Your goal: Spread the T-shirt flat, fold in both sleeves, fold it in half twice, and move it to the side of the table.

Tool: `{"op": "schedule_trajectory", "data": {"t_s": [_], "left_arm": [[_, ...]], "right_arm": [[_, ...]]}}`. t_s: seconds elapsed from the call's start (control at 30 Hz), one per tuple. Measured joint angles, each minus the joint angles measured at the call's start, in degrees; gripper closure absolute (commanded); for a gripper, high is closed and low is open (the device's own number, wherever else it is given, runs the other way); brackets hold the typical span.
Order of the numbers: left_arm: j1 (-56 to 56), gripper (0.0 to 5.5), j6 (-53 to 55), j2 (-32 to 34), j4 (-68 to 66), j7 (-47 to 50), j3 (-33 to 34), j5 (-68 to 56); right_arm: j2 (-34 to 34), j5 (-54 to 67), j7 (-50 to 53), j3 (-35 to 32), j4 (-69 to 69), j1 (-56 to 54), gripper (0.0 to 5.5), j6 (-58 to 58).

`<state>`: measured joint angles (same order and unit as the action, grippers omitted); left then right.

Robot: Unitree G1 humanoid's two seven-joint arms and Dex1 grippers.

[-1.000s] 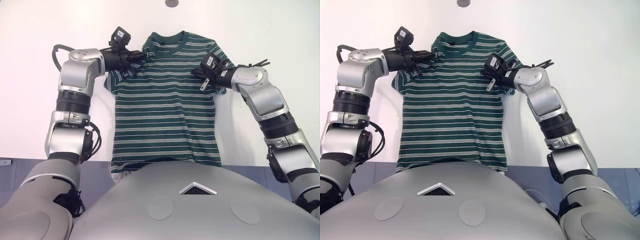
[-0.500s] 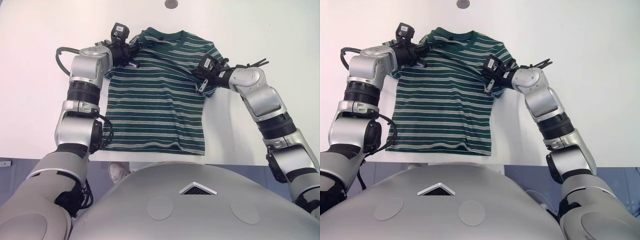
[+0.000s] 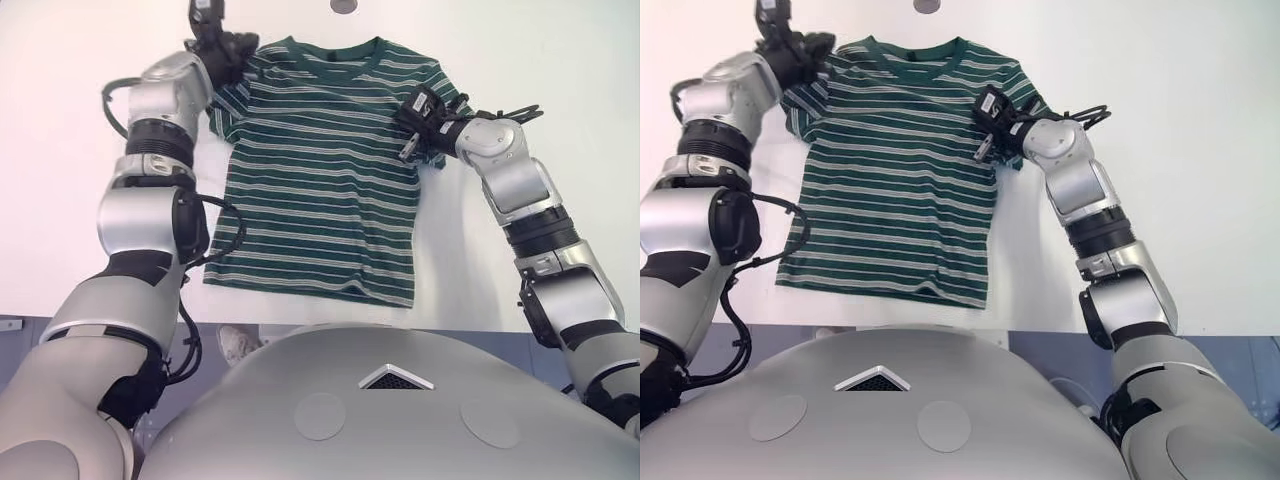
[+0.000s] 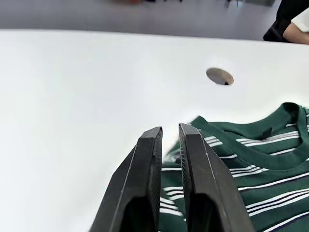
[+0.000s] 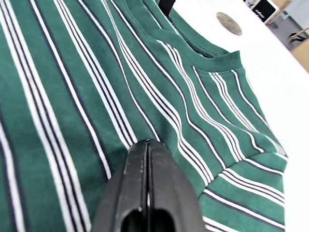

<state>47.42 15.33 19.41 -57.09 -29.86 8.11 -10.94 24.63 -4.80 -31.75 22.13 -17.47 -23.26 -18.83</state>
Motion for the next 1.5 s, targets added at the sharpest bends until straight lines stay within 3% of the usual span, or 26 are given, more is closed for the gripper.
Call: {"op": "schedule_trajectory", "data": {"t_s": [0.1,0.2,0.7,0.97,1.2,1.33,1.5], "left_arm": [[-2.4,4.54,2.7,6.7,3.3,-3.1,0.5,0.3],[-6.1,3.93,7.5,8.5,3.3,-3.6,0.5,0.3],[-9.5,3.93,16.3,3.8,6.7,-7.6,2.3,-4.5],[-15.3,3.93,23.4,4.6,18.6,-10.2,2.0,-6.4],[-15.3,3.93,22.8,5.0,18.2,-9.6,2.9,-6.6],[-11.9,4.79,17.7,3.3,12.8,-8.9,4.5,-7.0],[-9.8,5.47,15.4,2.8,9.8,-8.6,6.5,-8.0]], "right_arm": [[0.0,-0.5,1.8,-1.4,-5.5,-1.7,5.50,2.9],[-1.0,-1.2,4.7,-2.9,-10.5,-2.9,5.50,6.8],[-3.5,-2.6,6.9,-5.9,-7.9,0.5,5.50,9.8],[-3.7,-4.0,6.1,-6.0,-7.9,0.3,5.50,9.9],[-4.1,-4.5,6.1,-6.2,-7.9,0.3,5.50,9.9],[-4.5,-4.6,6.1,-6.2,-8.0,0.3,5.50,10.1],[-4.9,-4.7,6.0,-6.0,-8.4,0.0,5.50,10.3]]}}
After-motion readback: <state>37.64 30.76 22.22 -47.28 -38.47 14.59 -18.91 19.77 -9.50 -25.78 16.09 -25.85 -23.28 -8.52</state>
